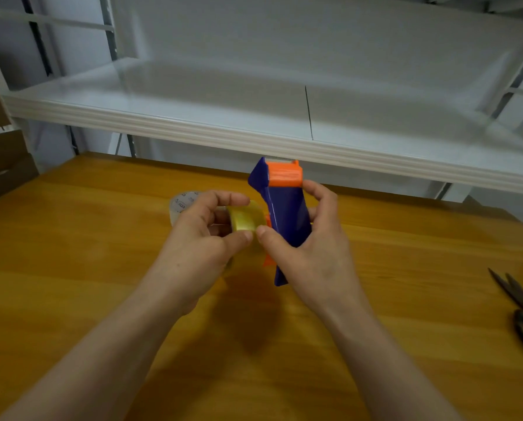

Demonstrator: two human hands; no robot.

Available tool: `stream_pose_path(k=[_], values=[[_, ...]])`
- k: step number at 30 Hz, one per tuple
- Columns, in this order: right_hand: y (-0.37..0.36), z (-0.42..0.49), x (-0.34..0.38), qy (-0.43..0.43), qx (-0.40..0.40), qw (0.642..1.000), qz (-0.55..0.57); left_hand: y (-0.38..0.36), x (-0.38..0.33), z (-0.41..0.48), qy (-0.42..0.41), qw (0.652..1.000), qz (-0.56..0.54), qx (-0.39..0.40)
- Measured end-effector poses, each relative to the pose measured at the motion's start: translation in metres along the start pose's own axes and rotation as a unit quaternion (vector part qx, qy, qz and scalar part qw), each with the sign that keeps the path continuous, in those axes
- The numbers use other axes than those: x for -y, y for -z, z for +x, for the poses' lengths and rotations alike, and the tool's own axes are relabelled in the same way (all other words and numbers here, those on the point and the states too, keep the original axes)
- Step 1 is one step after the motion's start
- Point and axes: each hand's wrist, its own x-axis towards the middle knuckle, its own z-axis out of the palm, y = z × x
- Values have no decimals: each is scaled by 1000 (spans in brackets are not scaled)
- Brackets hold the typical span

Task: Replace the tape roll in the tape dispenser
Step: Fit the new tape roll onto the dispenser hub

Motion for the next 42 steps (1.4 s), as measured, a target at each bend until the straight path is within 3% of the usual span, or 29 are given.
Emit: stream_pose_path(k=[6,19,32,36,42], values=[[2,-1,3,4,-8,1000,20,-3,-3,-3,11,1000,-14,8],[-8,-10,11,39,-20,999,33,6,-4,6,125,967,-217,-41],[-11,-11,11,12,-2,996,86,-1,-8,1,160,963,-200,-87],[-9,-10,11,14,-17,995,93,-4,-11,-2,137,972,-179,-69],[-11,-12,14,45,7,995,90,-9,-8,-3,124,969,-184,-106]])
